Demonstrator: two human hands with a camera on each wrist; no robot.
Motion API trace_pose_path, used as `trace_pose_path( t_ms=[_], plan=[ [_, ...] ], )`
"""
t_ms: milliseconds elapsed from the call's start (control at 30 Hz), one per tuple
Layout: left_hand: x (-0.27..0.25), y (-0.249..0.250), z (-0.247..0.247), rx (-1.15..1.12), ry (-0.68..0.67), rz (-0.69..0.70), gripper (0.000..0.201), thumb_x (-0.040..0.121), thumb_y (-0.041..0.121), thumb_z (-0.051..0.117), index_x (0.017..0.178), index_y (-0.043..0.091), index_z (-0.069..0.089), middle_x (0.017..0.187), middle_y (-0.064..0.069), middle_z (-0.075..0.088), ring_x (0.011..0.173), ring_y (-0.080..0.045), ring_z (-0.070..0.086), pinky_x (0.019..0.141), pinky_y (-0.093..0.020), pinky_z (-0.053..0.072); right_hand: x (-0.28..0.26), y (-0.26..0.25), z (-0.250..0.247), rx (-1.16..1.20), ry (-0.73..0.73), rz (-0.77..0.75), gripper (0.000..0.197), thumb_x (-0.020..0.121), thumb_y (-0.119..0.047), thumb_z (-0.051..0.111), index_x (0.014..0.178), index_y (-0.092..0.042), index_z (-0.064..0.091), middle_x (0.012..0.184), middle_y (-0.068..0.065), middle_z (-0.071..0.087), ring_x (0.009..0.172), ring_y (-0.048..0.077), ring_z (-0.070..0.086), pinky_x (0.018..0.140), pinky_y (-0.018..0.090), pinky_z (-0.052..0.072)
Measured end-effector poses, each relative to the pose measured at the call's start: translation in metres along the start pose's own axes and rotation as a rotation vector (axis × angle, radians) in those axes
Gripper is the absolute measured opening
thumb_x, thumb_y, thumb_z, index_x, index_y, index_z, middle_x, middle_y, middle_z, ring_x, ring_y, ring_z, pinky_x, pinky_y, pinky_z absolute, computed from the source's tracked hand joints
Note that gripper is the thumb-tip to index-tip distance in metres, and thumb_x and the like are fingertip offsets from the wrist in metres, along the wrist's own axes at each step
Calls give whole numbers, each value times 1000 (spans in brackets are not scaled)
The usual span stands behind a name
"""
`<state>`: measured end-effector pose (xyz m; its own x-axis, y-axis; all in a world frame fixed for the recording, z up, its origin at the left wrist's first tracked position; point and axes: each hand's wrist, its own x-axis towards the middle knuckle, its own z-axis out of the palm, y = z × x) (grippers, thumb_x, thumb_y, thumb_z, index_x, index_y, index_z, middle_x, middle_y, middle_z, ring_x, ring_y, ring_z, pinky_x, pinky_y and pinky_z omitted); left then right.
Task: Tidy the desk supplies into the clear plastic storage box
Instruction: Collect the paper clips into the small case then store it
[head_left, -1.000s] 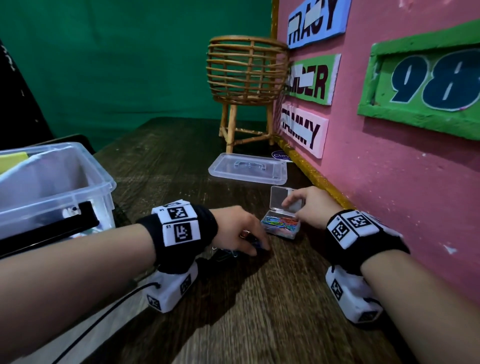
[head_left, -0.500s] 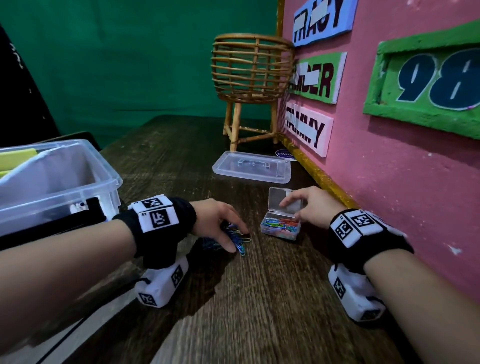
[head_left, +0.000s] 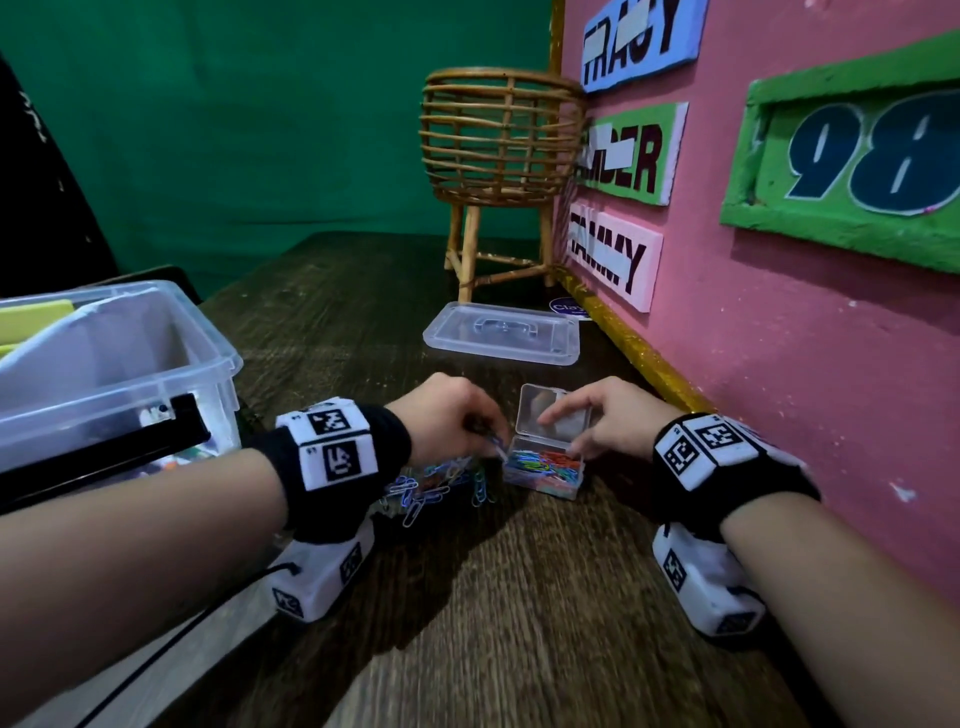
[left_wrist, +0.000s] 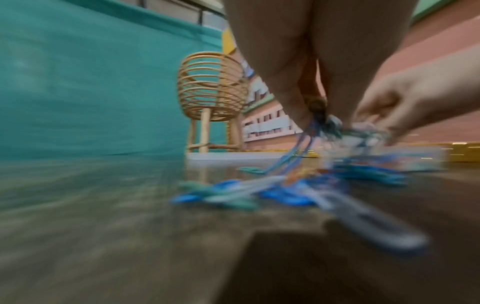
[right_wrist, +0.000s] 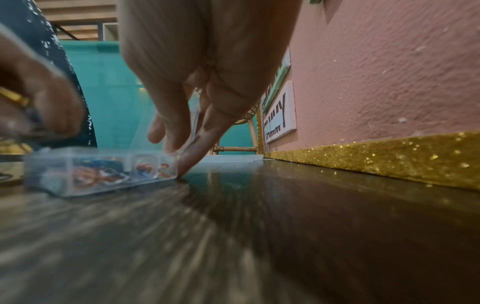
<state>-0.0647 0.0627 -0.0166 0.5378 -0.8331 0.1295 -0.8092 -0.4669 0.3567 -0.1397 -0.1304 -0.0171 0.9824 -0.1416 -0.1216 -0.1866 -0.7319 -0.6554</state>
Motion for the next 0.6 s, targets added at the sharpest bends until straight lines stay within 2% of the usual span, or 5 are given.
trace_pose_path(
  t_ms=[200,333,400,533,600],
  plan=[
    [21,21,7,-25,206,134,17,80,12,70,97,13,73,100,-3,68,95,-14,60,91,-29,47,0,1,-1,-33,26,1,45,75,7,69,110,-20,67,98,-5,59,96,18,60,79,25,54],
    [23,28,13,-52,43,168,22,79,9,70,99,19,73,107,3,69,98,-10,61,90,-21,47,3,3,-1,-70,21,-22,45,73,7,67,109,-19,67,89,-2,63,92,20,62,79,31,56],
    [22,28,13,-30,11,150,27,80,9,69,104,22,71,112,4,67,98,-8,59,88,-19,45,3,3,-1,-60,22,-17,45,73,10,66,109,-18,67,90,-1,62,89,19,61,75,29,56],
    [22,25,10,57,79,15,23,84,14,65,106,20,69,109,1,64,95,-10,56,80,-17,42,1,3,0,-47,37,-21,45,73,11,66,107,-18,68,100,-1,59,91,16,57,77,27,54],
    [22,23,11,99,4,-61,23,84,24,66,106,18,68,108,0,66,98,-13,60,82,-21,45,0,2,0,-53,28,-25,45,73,12,65,105,-20,69,107,-1,58,95,16,55,75,23,51]
  ],
)
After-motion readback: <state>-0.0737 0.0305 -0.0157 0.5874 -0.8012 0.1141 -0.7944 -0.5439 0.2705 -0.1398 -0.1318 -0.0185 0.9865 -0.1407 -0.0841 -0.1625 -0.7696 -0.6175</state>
